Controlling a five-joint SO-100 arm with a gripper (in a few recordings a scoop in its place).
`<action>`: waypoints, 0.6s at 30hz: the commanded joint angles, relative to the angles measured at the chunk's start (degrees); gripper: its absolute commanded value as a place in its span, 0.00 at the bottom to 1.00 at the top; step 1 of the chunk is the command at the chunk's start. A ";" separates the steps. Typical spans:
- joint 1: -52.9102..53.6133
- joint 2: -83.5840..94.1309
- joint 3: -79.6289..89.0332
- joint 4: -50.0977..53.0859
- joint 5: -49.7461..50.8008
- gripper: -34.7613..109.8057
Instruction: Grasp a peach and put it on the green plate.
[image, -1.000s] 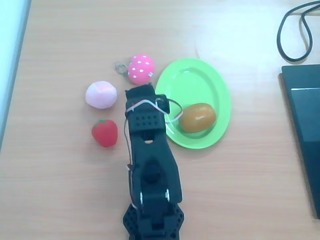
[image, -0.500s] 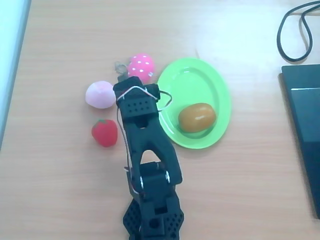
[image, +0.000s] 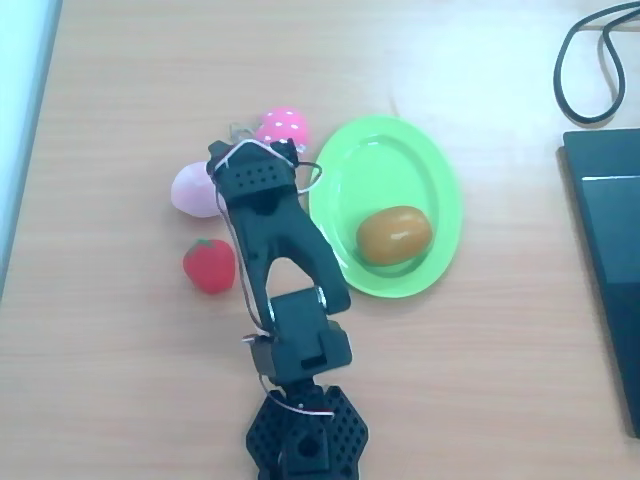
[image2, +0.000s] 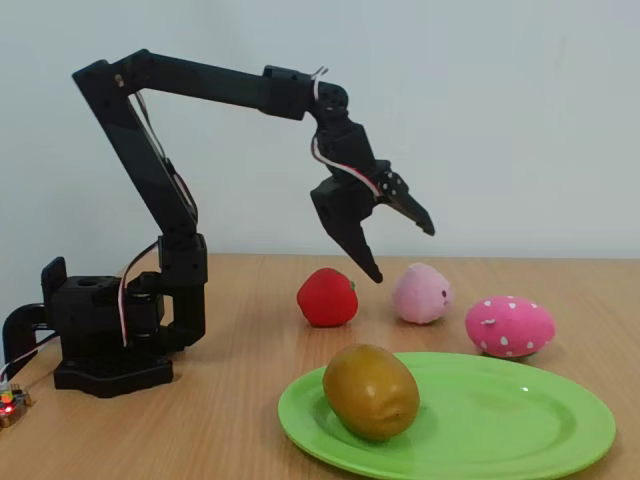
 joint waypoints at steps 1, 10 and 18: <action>-1.67 -3.96 -4.83 0.62 -0.70 0.58; -3.16 -16.26 -13.01 0.18 -0.79 0.59; -4.39 -22.68 -16.87 0.26 -2.46 0.61</action>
